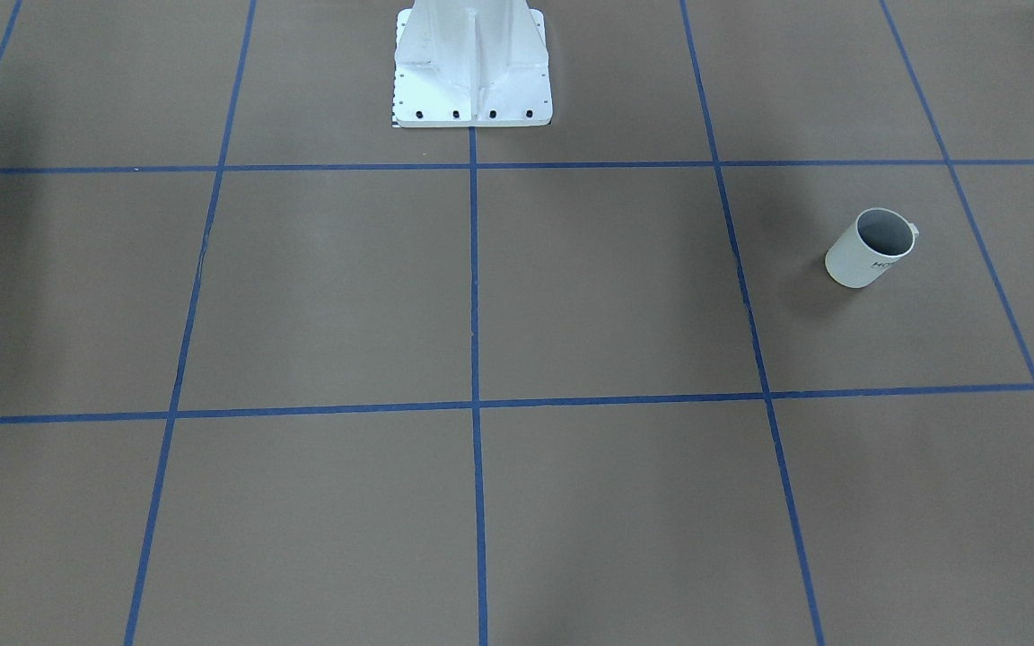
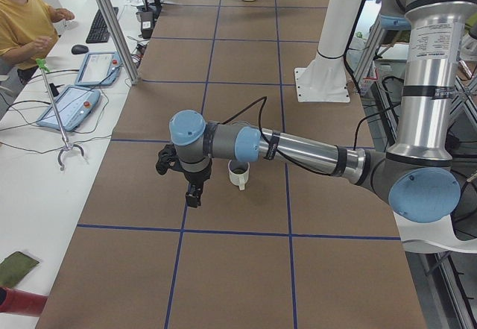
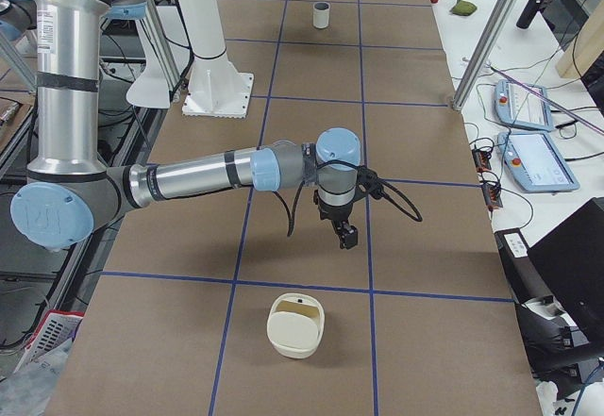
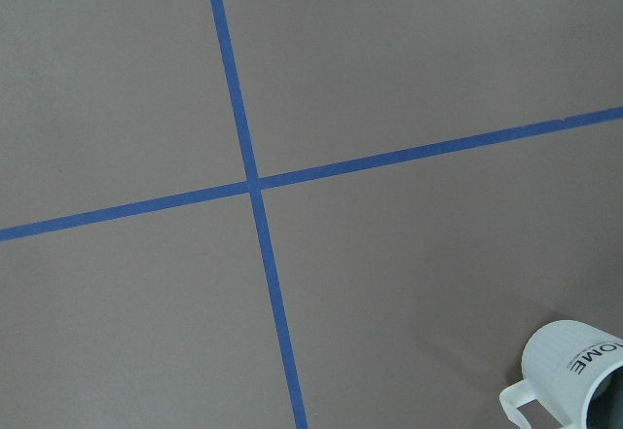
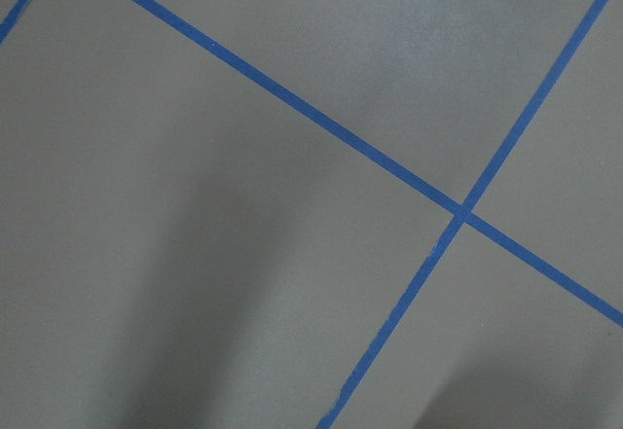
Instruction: Left arm hands cup to right arm to dump lemon
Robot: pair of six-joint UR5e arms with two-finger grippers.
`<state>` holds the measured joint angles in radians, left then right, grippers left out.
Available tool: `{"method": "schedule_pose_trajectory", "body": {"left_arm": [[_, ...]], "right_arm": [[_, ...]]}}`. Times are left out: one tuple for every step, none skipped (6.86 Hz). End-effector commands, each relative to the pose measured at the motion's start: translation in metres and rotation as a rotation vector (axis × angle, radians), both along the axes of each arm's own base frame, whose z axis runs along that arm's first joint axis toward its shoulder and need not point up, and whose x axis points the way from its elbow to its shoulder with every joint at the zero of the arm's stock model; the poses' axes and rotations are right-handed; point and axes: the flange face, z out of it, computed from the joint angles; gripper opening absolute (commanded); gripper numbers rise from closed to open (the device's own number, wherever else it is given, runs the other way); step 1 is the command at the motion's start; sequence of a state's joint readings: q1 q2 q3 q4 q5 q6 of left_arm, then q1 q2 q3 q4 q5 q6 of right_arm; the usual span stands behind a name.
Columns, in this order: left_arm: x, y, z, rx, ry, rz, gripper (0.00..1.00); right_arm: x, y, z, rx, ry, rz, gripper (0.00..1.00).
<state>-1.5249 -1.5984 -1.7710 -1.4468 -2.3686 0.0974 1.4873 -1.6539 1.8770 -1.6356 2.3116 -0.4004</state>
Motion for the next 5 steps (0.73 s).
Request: {"method": "schedule_pose_trajectory", "body": {"left_arm": [[0.0, 0.027, -0.004, 0.033, 0.002, 0.003, 1.0], [0.0, 0.034, 0.012, 0.006, 0.0, 0.003, 1.0], [0.001, 0.034, 0.01, 0.009, 0.001, 0.002, 1.0], [0.002, 0.034, 0.013, 0.003, 0.002, 0.006, 1.0], [0.004, 0.029, 0.009, 0.01, 0.001, 0.01, 1.0]], "right_arm": [[-0.001, 0.003, -0.003, 0.001, -0.017, -0.005, 1.0], [-0.004, -0.004, -0.002, 0.002, -0.008, -0.008, 1.0], [-0.005, -0.007, -0.007, 0.012, -0.01, -0.008, 1.0], [-0.005, -0.007, -0.006, 0.011, -0.012, -0.009, 1.0], [-0.005, -0.007, -0.005, 0.009, -0.012, -0.009, 1.0]]}}
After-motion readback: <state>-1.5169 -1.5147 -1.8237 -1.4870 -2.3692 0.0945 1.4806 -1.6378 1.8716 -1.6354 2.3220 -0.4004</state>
